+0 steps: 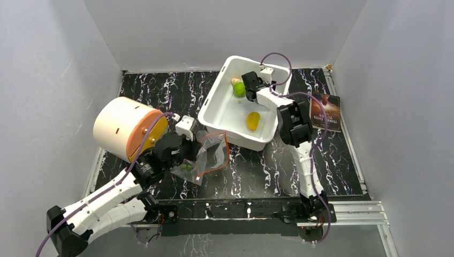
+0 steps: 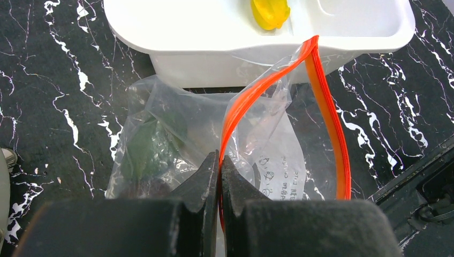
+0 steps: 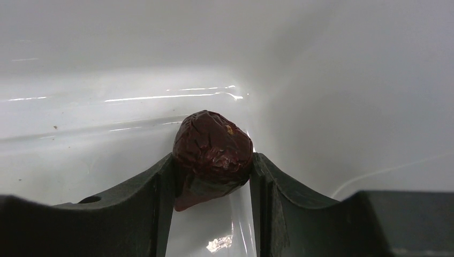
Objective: Place the food in the zip-top bag and seal the zipper
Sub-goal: Pick up the fake fruit from the bin.
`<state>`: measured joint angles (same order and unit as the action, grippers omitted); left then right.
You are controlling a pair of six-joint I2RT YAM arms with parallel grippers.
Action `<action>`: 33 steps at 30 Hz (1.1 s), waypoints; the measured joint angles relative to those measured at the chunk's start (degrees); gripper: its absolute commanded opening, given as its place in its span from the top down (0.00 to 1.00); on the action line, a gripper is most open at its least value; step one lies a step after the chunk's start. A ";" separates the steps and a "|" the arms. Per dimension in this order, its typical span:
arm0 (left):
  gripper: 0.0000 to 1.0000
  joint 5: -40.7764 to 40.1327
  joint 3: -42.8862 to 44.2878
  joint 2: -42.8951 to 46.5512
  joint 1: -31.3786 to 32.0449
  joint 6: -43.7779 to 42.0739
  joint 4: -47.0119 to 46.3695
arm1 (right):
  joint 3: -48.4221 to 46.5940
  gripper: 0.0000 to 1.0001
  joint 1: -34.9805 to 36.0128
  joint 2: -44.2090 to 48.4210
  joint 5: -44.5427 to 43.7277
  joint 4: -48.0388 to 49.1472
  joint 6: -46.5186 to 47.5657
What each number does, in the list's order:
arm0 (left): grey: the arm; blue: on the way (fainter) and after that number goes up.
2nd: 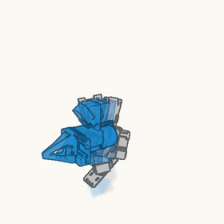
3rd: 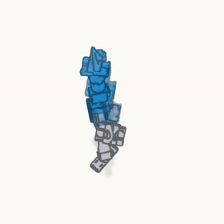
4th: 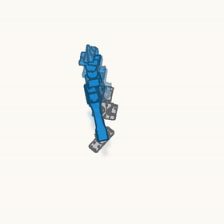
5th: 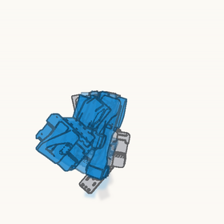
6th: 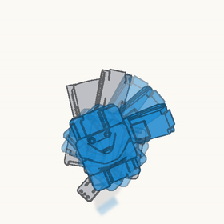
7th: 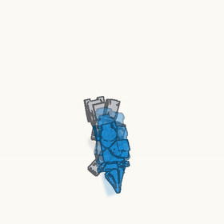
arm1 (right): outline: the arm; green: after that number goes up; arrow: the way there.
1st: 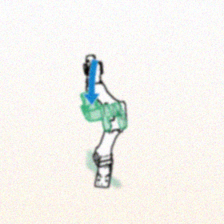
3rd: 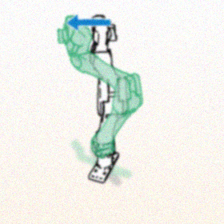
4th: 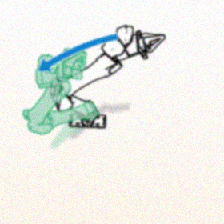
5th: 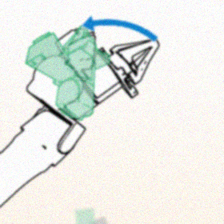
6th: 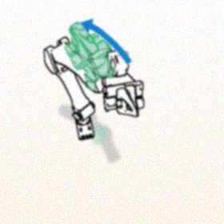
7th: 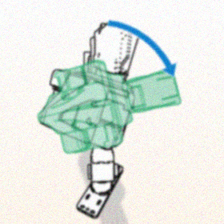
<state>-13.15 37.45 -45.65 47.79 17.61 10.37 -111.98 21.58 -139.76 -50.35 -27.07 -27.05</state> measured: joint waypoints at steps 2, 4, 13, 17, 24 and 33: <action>1.00 0.00 0.00 0.00 0.00 0.02 0.02 | 1.18 0.72 -0.09 0.81 1.27 0.96 0.66; 1.00 0.00 0.00 0.00 -0.02 0.17 0.00 | 2.56 0.72 -0.17 1.86 2.97 1.88 1.38; 1.00 0.02 0.04 0.00 -0.02 0.61 0.02 | 8.74 0.73 -0.04 9.42 11.82 2.03 2.82; 1.00 0.02 0.04 -0.02 -0.02 1.03 -0.04 | 11.26 0.74 0.15 15.04 15.74 1.07 2.73; 1.00 0.02 0.09 -0.59 -0.02 1.99 -0.07 | 17.00 0.74 1.70 26.82 23.04 -1.77 2.45; 1.00 0.02 0.66 -1.05 -0.02 3.63 -0.15 | 25.35 0.74 6.23 42.16 33.75 -4.72 1.07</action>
<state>-13.13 38.11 -46.70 47.77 21.23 10.22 -86.63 27.81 -97.60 -16.60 -31.79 -25.98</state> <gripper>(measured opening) 0.010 0.454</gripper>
